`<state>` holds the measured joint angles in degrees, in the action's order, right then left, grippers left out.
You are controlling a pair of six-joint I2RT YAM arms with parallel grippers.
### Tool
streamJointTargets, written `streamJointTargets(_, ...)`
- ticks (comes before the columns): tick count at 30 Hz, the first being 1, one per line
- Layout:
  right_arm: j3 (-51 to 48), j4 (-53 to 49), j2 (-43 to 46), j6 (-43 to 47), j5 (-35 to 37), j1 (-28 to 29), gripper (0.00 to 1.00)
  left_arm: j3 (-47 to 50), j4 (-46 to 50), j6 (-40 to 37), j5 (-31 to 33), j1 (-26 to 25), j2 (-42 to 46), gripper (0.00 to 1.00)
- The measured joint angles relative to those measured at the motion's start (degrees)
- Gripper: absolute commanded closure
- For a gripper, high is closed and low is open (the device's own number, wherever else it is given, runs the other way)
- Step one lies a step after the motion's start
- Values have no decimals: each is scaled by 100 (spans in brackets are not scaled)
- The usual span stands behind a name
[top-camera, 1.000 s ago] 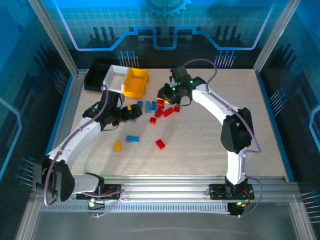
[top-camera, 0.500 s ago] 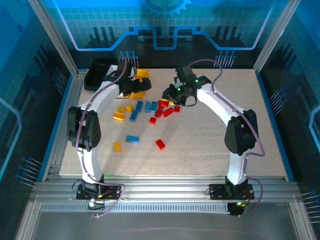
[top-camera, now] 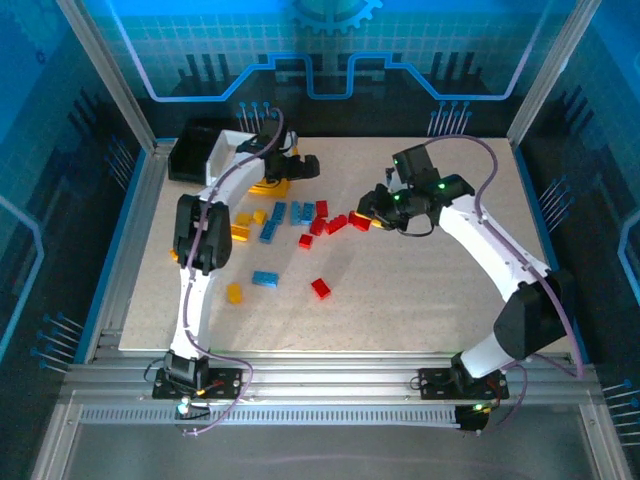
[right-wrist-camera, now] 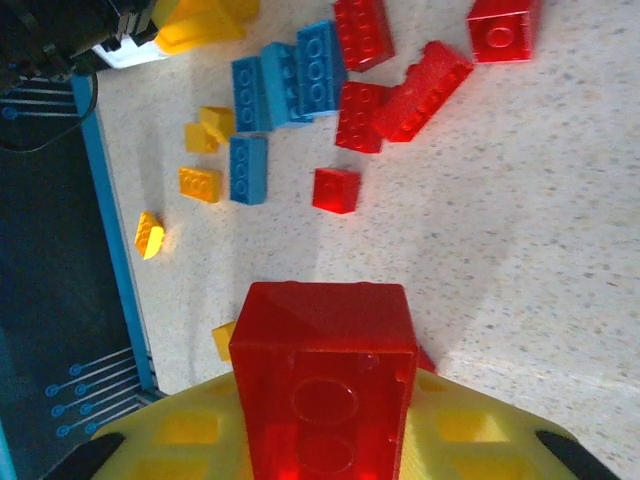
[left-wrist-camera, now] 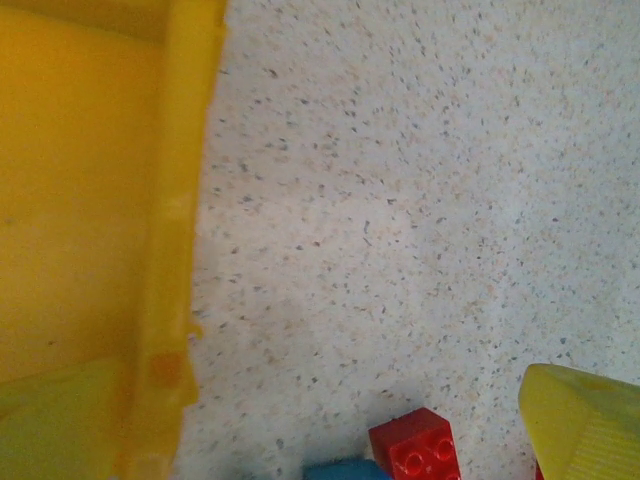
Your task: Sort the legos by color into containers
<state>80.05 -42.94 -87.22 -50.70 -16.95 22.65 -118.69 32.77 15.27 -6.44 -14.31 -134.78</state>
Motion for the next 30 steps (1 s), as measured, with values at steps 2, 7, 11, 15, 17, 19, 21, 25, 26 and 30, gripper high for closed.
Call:
streamJointTargets(2, -70, -46, 68, 17, 4, -63, 72, -122, 9, -2, -4, -96, -142, 1)
streamJointTargets(7, -321, -114, 363, 44, 22, -116, 72, -407, 22, 22, -20, -455, -352, 1)
streamJointTargets(11, -612, -116, 662, 44, 17, -197, 72, -730, 85, 155, -136, -800, -501, 1)
streamJointTargets(15, -901, -116, 911, 42, 17, -361, 72, -1460, 170, 317, -278, -1196, -890, 1)
streamJointTargets(17, -1038, -118, 1058, 42, 20, -474, 72, -1781, 170, 437, -330, -1408, -1091, 1)
streamJointTargets(19, -1191, -118, 1257, 42, 20, -616, 72, -2059, 136, 614, -398, -1628, -1287, 1)
streamJointTargets(21, -1322, -125, 1484, 42, 26, -756, 72, -2258, 120, 802, -466, -1834, -1449, 1)
streamJointTargets(25, -1589, -201, 2055, 37, 44, -1054, 72, -2520, -76, 1095, -560, -2197, -1705, 1)
streamJointTargets(26, -1633, -223, 2162, 37, 48, -1106, 72, -2535, -118, 1174, -601, -2249, -1714, 1)
streamJointTargets(30, -1823, -313, 2597, 11, 79, -1281, 72, -2538, -184, 1351, -756, -2385, -1714, 1)
